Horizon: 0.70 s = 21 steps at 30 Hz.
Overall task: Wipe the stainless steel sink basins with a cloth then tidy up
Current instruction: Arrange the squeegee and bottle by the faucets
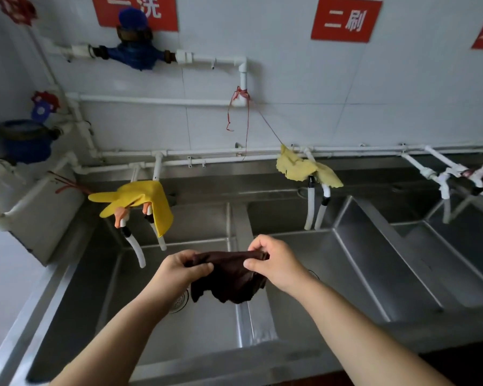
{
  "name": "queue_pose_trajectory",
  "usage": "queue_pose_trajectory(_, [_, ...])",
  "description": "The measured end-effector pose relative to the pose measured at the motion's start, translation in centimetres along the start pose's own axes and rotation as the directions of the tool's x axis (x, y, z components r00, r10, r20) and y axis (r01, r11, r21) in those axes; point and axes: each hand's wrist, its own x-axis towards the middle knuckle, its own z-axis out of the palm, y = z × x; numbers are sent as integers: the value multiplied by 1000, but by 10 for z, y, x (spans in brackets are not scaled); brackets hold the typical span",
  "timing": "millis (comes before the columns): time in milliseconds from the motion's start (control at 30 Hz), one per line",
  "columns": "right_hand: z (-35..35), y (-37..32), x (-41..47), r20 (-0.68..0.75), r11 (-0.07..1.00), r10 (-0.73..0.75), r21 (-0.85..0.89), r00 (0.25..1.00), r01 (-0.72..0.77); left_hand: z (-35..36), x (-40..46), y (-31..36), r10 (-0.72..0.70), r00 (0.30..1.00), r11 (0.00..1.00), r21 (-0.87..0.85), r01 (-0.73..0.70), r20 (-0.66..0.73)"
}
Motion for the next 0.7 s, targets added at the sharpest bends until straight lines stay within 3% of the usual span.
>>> queue_pose_trajectory(100, [-12, 10, -4, 32, 998, 61, 4, 998, -61, 13, 9, 7, 9, 999, 999, -39, -7, 54])
queue_pose_trajectory(233, [-29, 25, -6, 7, 983, 144, -117, 990, -143, 32, 33, 15, 8, 988, 1000, -16, -6, 153])
queue_pose_trajectory(367, [-49, 51, -19, -136, 948, 258, -156, 956, -278, 70, 61, 21, -28, 968, 1000, 15, 25, 249])
queue_pose_trajectory(500, [-80, 81, -55, -356, 895, 446, 162, 821, -416, 129, 83, 23, -69, 928, 997, -7, 77, 365])
queue_pose_trajectory(700, [-144, 129, -131, -569, 828, 561, 397, 601, -397, 249, 80, 32, -70, 811, 994, 114, 4, 580])
